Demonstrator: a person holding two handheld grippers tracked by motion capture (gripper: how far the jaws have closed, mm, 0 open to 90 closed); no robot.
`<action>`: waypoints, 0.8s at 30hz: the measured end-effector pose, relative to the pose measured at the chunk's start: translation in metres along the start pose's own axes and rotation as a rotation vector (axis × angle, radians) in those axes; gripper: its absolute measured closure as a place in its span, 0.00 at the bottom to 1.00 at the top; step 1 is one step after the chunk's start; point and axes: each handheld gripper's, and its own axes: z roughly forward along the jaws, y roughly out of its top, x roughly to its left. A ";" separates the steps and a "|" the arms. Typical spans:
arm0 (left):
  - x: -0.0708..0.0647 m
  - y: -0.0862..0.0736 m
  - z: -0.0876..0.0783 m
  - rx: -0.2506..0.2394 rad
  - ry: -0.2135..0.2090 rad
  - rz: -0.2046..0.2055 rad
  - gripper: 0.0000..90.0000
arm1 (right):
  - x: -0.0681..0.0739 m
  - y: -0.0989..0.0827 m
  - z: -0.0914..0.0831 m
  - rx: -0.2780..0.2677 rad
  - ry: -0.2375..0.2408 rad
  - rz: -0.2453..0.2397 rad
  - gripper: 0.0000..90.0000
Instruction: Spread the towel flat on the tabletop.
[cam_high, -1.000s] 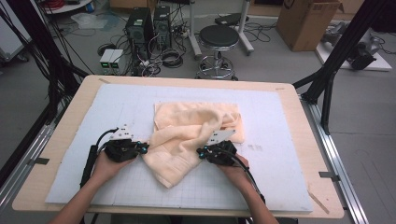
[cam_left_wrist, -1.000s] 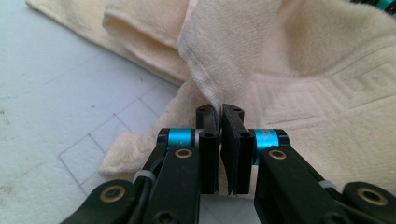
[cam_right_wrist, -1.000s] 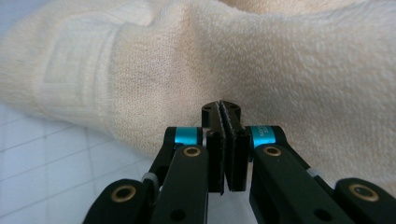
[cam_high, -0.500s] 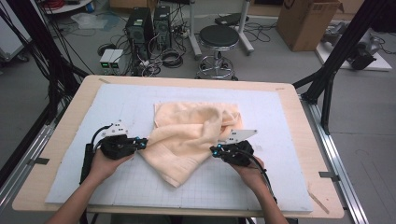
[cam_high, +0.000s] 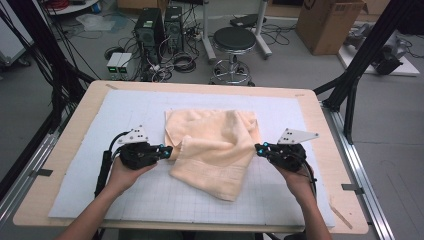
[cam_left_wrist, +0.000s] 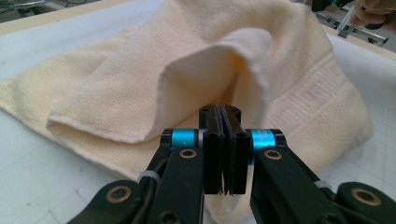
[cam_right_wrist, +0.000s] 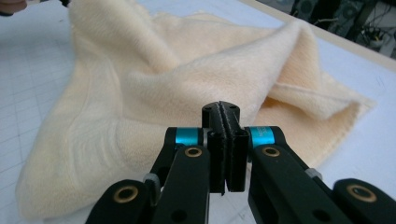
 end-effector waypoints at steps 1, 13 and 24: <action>0.002 0.000 0.004 0.006 0.017 0.001 0.97 | -0.003 -0.001 0.002 0.005 0.000 0.009 1.00; 0.003 -0.010 0.004 0.026 -0.082 0.024 0.70 | -0.006 -0.008 0.024 0.022 0.047 0.059 0.79; -0.010 -0.025 0.037 0.183 -0.087 0.076 0.79 | 0.040 -0.030 0.038 0.115 0.177 -0.069 0.58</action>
